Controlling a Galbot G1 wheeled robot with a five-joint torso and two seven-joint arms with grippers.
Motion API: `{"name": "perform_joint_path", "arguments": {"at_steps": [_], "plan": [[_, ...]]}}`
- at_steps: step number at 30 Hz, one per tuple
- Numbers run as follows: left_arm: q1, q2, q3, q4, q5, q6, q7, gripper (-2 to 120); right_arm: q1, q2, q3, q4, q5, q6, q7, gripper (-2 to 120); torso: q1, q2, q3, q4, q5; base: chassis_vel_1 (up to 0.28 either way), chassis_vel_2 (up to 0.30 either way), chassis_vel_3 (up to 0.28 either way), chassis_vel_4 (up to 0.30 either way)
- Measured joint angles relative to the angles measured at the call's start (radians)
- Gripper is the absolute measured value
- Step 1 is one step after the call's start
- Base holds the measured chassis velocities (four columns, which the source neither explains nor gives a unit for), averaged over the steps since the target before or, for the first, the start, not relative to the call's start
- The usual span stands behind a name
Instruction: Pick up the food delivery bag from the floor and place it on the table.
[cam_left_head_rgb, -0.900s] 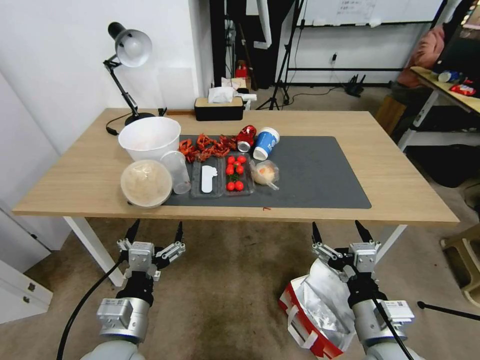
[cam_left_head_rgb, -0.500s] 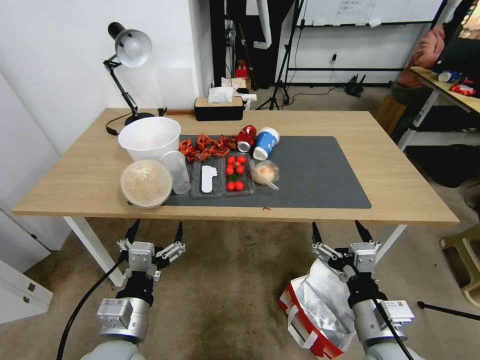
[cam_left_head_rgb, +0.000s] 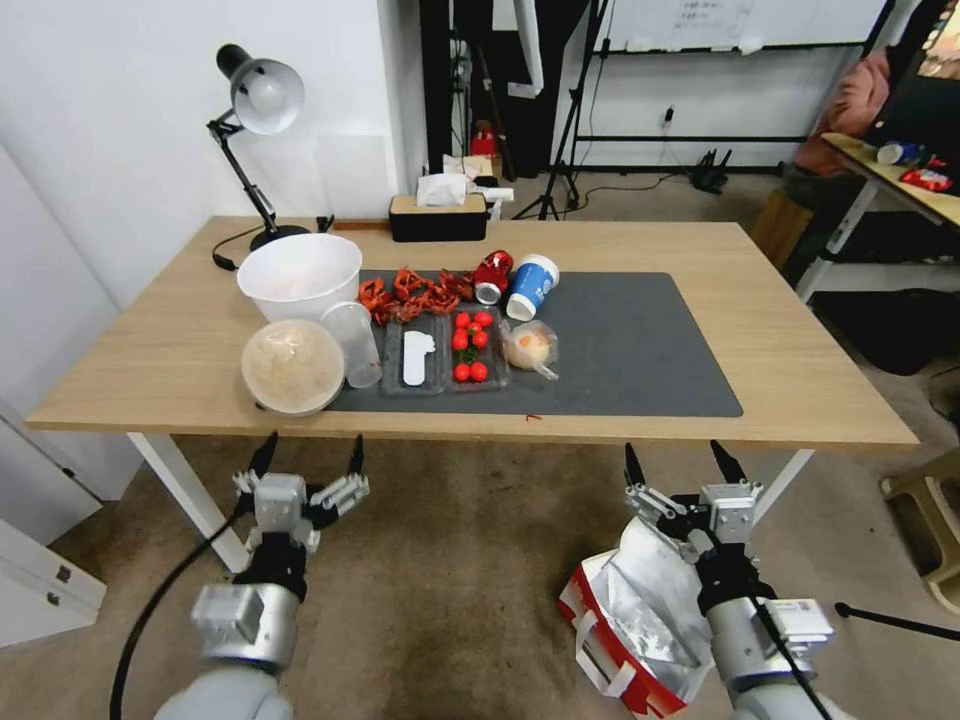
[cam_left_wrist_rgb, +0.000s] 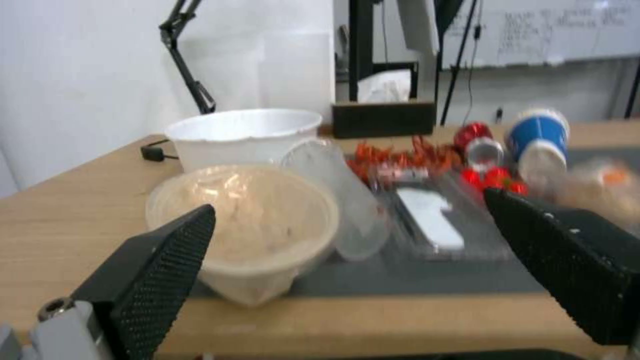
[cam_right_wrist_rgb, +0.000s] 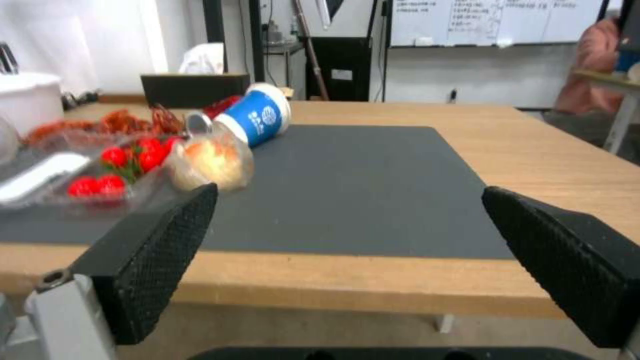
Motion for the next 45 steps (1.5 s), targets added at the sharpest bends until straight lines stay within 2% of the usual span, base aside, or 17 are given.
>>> {"name": "perform_joint_path", "arguments": {"at_steps": [2,5,9,10,11,12,16,17,19,24,26,45], "plan": [[-0.015,0.013,0.006,-0.001,-0.023,0.010,-0.019,100,0.002,-0.014,0.008,0.009,0.028,-0.013,0.002,100,0.000,0.000,0.000,0.0000,0.0001,0.000,0.000,0.000,0.000],[-0.093,0.080,0.034,-0.008,-0.136,0.060,-0.109,100,0.013,-0.073,0.042,0.050,0.151,-0.074,0.011,100,0.000,0.000,0.000,0.0000,0.0000,0.000,0.000,0.000,0.000],[-0.125,0.107,0.046,-0.011,-0.181,0.081,-0.146,100,0.022,-0.095,0.056,0.052,0.192,-0.070,0.004,100,0.000,0.000,0.000,-0.0003,-0.0003,0.000,0.000,0.000,0.000],[-0.171,0.146,0.063,-0.015,-0.247,0.106,-0.200,100,0.039,-0.112,0.067,0.009,0.217,-0.029,-0.015,100,0.000,0.000,0.000,0.0004,0.0009,0.000,0.000,0.000,0.000],[-0.182,0.154,0.083,-0.016,-0.246,0.071,-0.216,100,0.041,-0.114,0.068,-0.002,0.220,-0.018,-0.018,100,0.000,0.000,0.000,-0.0004,0.0014,0.000,0.000,0.000,0.000],[-0.169,0.152,0.104,-0.017,-0.231,0.025,-0.221,100,0.041,-0.116,0.069,-0.013,0.221,-0.009,-0.021,100,0.000,0.000,0.000,-0.0007,-0.0006,0.000,0.000,0.000,0.000],[-0.104,0.145,0.115,-0.017,-0.213,-0.010,-0.223,100,0.039,-0.119,0.069,-0.024,0.223,0.001,-0.021,100,0.000,0.000,0.000,0.0004,0.0003,0.000,0.000,0.000,0.000],[-0.079,0.141,0.117,-0.013,-0.203,-0.039,-0.221,100,0.039,-0.121,0.069,-0.028,0.226,0.004,-0.022,100,0.000,0.000,0.000,0.0006,0.0002,0.000,0.000,0.000,0.000],[-0.033,0.135,0.119,-0.006,-0.191,-0.079,-0.214,100,0.037,-0.126,0.072,-0.030,0.229,0.007,-0.021,100,0.000,0.000,0.000,0.0002,-0.0003,0.000,0.000,0.000,0.000],[0.009,0.130,0.119,0.003,-0.180,-0.098,-0.208,100,0.030,-0.132,0.072,-0.032,0.229,0.019,-0.019,100,0.000,0.000,0.000,0.0001,0.0003,0.000,0.000,0.000,0.000],[0.025,0.128,0.115,0.018,-0.172,-0.127,-0.200,100,0.027,-0.132,0.072,-0.032,0.227,0.026,-0.018,100,0.000,0.000,0.000,0.0000,-0.0001,0.000,0.000,0.000,0.000],[0.066,0.127,0.108,0.015,-0.213,-0.150,-0.201,100,0.002,-0.109,0.066,-0.022,0.209,0.050,-0.025,100,-0.001,-0.002,-0.001,0.0000,0.0000,0.000,0.000,0.000,0.000]]}}
